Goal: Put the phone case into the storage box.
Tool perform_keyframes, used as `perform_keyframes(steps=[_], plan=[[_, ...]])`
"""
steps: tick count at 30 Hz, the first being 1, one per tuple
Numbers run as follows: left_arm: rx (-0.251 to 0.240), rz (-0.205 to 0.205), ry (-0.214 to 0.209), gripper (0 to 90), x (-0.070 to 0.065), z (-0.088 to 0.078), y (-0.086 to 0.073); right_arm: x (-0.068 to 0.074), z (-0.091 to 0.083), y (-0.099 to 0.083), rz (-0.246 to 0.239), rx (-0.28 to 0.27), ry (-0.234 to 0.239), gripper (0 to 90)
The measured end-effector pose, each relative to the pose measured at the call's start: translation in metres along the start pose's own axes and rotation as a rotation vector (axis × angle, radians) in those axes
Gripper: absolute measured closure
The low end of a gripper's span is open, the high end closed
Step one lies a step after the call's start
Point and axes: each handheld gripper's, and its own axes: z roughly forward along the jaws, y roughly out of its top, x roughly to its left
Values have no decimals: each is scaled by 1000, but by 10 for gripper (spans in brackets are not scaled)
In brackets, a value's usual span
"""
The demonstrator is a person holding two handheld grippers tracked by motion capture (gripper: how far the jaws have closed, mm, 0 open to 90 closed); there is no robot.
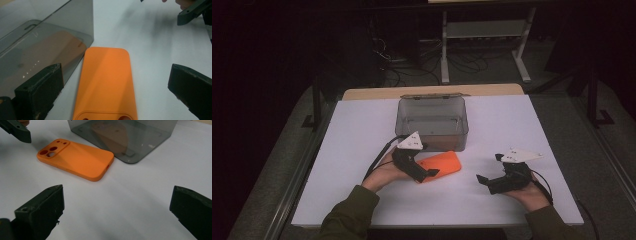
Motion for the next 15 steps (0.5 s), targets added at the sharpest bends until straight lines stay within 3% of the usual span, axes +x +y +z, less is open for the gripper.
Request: perform_keyframes(steps=[5, 15], plan=[[28, 19, 4, 0, -2, 2, 2, -1, 0, 0, 3, 1, -1, 0], [47, 13, 8, 0, -2, 3, 1, -1, 0, -1, 5, 0, -3, 0]])
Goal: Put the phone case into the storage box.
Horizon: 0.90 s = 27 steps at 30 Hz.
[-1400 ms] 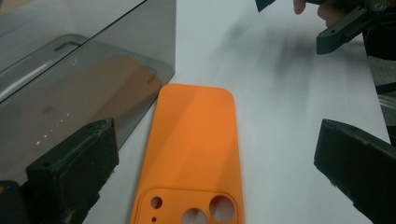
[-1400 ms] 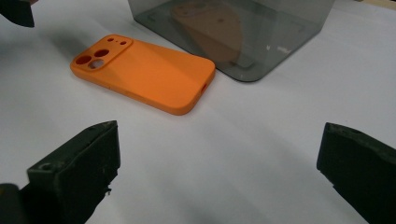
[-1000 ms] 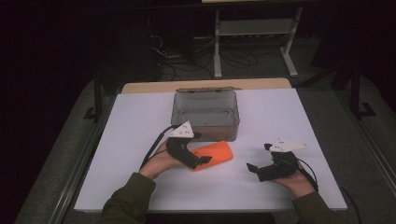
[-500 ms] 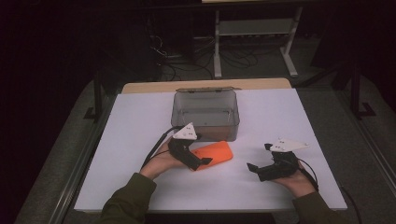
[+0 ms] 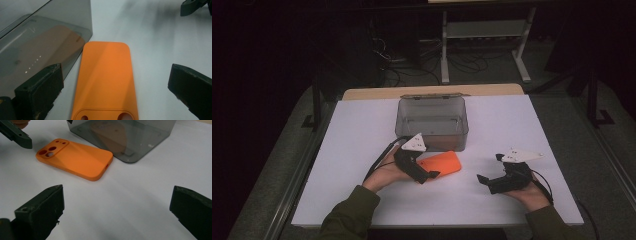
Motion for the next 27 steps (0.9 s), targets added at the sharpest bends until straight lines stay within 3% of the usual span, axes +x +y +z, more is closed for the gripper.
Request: perform_keyframes(steps=[11, 27], plan=[[23, 17, -6, 11, -2, 0, 0, 1, 0, 0, -5, 2, -1, 0], [114, 53, 4, 9, -2, 4, 1, 1, 0, 0, -8, 5, 1, 0]])
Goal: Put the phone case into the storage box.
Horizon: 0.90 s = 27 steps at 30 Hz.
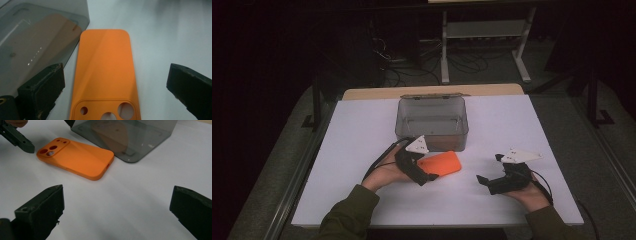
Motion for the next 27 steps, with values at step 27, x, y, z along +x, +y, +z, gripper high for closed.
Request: perform_keyframes(steps=[27], plan=[[158, 35, 13, 10, 3, 17, 0, 0, -1, 0, -1, -2, -3, 0]])
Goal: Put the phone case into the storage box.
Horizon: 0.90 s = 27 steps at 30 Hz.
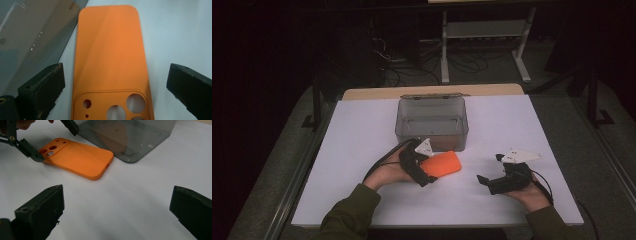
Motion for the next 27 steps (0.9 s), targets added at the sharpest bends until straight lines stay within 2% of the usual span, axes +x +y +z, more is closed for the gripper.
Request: perform_keyframes(steps=[13, 15, 16, 27], plan=[[41, -9, 3, 12, 4, 12, 1, 0, 0, 0, 2, 1, 1, 0], [42, -10, -3, 50, 4, 12, 1, 0, 0, 0, 1, 1, 1, 0], [41, -10, -6, 124, 5, 12, 1, 0, 0, 0, 2, 1, 1, 0], [37, -28, -8, 123, 5, 15, 0, 0, 0, 0, 0, -1, 0, 0]])
